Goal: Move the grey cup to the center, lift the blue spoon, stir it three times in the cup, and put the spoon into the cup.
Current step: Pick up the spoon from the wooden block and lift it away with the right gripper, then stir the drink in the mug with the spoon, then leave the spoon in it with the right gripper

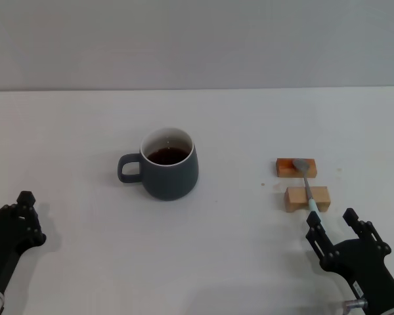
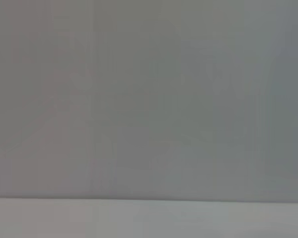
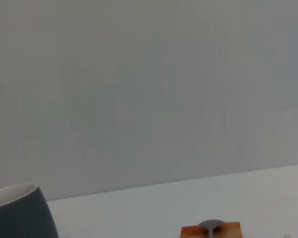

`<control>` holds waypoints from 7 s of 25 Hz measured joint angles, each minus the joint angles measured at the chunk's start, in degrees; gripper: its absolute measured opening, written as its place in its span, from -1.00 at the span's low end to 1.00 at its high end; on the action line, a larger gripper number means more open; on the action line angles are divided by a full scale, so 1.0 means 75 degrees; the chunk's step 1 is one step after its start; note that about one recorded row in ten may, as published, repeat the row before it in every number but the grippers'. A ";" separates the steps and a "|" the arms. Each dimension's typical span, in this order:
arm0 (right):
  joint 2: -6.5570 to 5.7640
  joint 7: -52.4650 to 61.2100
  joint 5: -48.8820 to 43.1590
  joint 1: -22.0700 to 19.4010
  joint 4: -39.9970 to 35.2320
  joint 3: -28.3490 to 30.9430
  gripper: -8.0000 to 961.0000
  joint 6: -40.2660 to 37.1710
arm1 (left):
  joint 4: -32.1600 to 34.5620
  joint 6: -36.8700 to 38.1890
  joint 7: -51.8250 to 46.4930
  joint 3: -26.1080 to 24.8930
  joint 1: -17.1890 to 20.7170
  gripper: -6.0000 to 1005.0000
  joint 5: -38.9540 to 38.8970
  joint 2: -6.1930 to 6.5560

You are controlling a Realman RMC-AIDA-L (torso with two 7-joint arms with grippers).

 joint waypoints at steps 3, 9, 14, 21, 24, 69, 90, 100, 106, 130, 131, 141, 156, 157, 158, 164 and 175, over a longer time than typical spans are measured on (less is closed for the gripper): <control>0.0000 0.0001 0.0000 0.0033 0.0000 0.0009 0.45 0.0079 | 0.0011 0.0034 -0.0181 -0.0083 0.0018 -0.99 -0.0003 0.0001; 0.0000 0.0018 0.0000 0.0061 0.0000 0.0018 0.45 0.0118 | 0.0122 0.0300 -0.0263 -0.0096 0.0046 -0.99 -0.0007 0.0001; 0.0000 0.0045 -0.0003 0.0084 -0.0010 0.0043 0.45 0.0164 | 0.0122 0.0643 -0.0266 -0.0117 0.0139 -0.99 -0.0007 0.0000; 0.0000 0.0051 -0.0006 0.0141 -0.0014 0.0049 0.45 0.0186 | 0.0172 0.0826 -0.0265 -0.0309 0.0225 -0.99 -0.0007 0.0008; 0.0000 0.0062 -0.0005 0.0154 -0.0016 0.0050 0.45 0.0200 | 0.0206 0.0831 -0.0265 -0.0332 0.0236 -0.99 -0.0006 0.0010; -0.0011 0.0083 0.0007 0.0263 0.0011 0.0083 -0.11 0.0602 | 0.0281 0.0826 -0.0258 -0.0396 0.0258 -0.99 -0.0006 0.0011; -0.0011 0.0179 0.0123 0.0346 0.0023 0.0095 -0.14 0.0709 | 0.0293 0.0826 -0.0258 -0.0396 0.0259 -0.99 -0.0006 0.0012; -0.0011 0.0341 0.0125 0.0379 0.0031 0.0094 -0.23 0.0784 | 0.0293 0.0826 -0.0258 -0.0385 0.0270 -0.99 0.0005 0.0011; -0.0011 0.0360 0.0125 0.0382 0.0016 0.0094 -0.25 0.0785 | 0.0293 0.0826 -0.0258 -0.0372 0.0275 -0.99 0.0000 0.0011; -0.0028 0.0374 0.0190 0.0369 0.0129 0.0163 -0.58 0.0892 | 0.0293 0.0839 -0.0262 -0.0392 0.0321 -0.99 -0.0006 0.0011; -0.0031 0.0375 0.0198 0.0368 0.0141 0.0163 -0.60 0.0879 | 0.0293 0.0839 -0.0262 -0.0392 0.0321 -0.99 -0.0006 0.0011; -0.0122 0.0248 0.0040 0.0346 0.0631 0.0075 -0.65 0.0438 | 0.0292 0.0972 -0.0267 -0.0397 0.0409 -0.99 -0.0007 0.0013; -0.1279 -0.4626 0.0061 0.0103 0.5290 0.2455 -0.65 0.3349 | 0.0400 0.1226 -0.0271 -0.0397 0.0483 -0.99 -0.0006 0.0023; -0.1231 -0.5547 0.0197 -0.0241 0.5970 0.3281 -0.65 0.4484 | 0.0409 0.1227 -0.0271 -0.0397 0.0482 -0.99 -0.0004 0.0023; -0.1231 -0.5547 0.0197 -0.0241 0.5970 0.3281 -0.65 0.4484 | 0.0409 0.1227 -0.0271 -0.0397 0.0482 -0.99 -0.0004 0.0023; -0.0707 -0.7224 0.1001 -0.1026 0.7013 0.5511 -0.65 0.7818 | 0.0483 0.1226 -0.0271 -0.0396 0.0482 -0.99 -0.0007 0.0023; -0.0205 -0.7342 -0.0135 -0.1277 0.6987 0.6110 -0.65 0.8228 | 0.0505 0.1217 -0.0270 -0.0396 0.0505 -0.99 -0.0006 0.0023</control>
